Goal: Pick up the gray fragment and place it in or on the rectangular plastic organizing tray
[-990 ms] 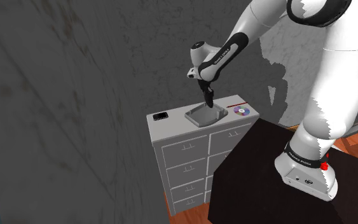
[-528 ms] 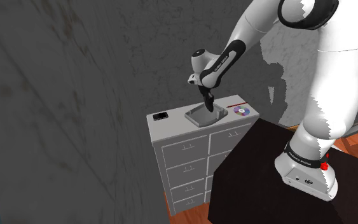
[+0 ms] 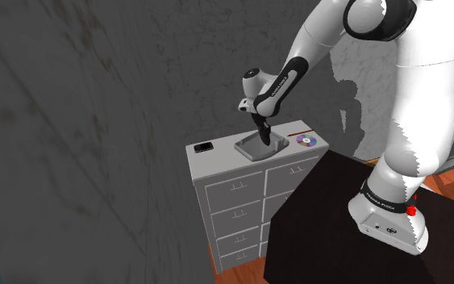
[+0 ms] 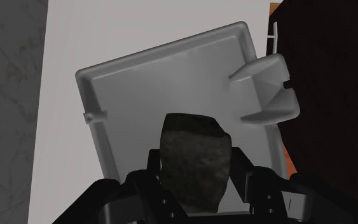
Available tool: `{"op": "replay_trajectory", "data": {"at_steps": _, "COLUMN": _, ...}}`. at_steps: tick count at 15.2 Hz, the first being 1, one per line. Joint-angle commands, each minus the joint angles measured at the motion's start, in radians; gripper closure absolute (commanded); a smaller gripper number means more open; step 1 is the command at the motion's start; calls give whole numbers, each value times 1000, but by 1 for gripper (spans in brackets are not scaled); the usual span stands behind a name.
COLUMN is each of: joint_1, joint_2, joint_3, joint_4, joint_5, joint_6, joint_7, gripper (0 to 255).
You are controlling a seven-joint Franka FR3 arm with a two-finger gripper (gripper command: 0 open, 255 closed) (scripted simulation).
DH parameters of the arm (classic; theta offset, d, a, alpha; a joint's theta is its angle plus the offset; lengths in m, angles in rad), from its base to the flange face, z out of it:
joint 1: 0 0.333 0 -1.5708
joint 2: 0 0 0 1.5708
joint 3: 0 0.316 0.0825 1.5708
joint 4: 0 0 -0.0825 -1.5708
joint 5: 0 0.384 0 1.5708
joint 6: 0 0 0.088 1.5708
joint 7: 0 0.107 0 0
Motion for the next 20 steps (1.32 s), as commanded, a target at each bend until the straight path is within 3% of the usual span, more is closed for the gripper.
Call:
{"op": "replay_trajectory", "data": {"at_steps": 1, "joint_1": 0, "joint_2": 0, "joint_3": 0, "joint_4": 0, "joint_5": 0, "joint_6": 1, "joint_7": 0, "gripper": 255}}
{"op": "replay_trajectory", "data": {"at_steps": 3, "joint_1": 0, "joint_2": 0, "joint_3": 0, "joint_4": 0, "joint_5": 0, "joint_6": 1, "joint_7": 0, "gripper": 255}}
{"op": "replay_trajectory", "data": {"at_steps": 4, "joint_1": 0, "joint_2": 0, "joint_3": 0, "joint_4": 0, "joint_5": 0, "joint_6": 1, "joint_7": 0, "gripper": 0}}
{"op": "replay_trajectory", "data": {"at_steps": 9, "joint_1": 0, "joint_2": 0, "joint_3": 0, "joint_4": 0, "joint_5": 0, "joint_6": 1, "joint_7": 0, "gripper": 0}}
{"op": "replay_trajectory", "data": {"at_steps": 13, "joint_1": 10, "joint_2": -98, "joint_3": 24, "joint_4": 9, "joint_5": 42, "joint_6": -108, "joint_7": -28, "gripper": 0}}
{"op": "replay_trajectory", "data": {"at_steps": 20, "joint_1": 10, "joint_2": -98, "joint_3": 24, "joint_4": 9, "joint_5": 42, "joint_6": -108, "joint_7": -28, "gripper": 0}}
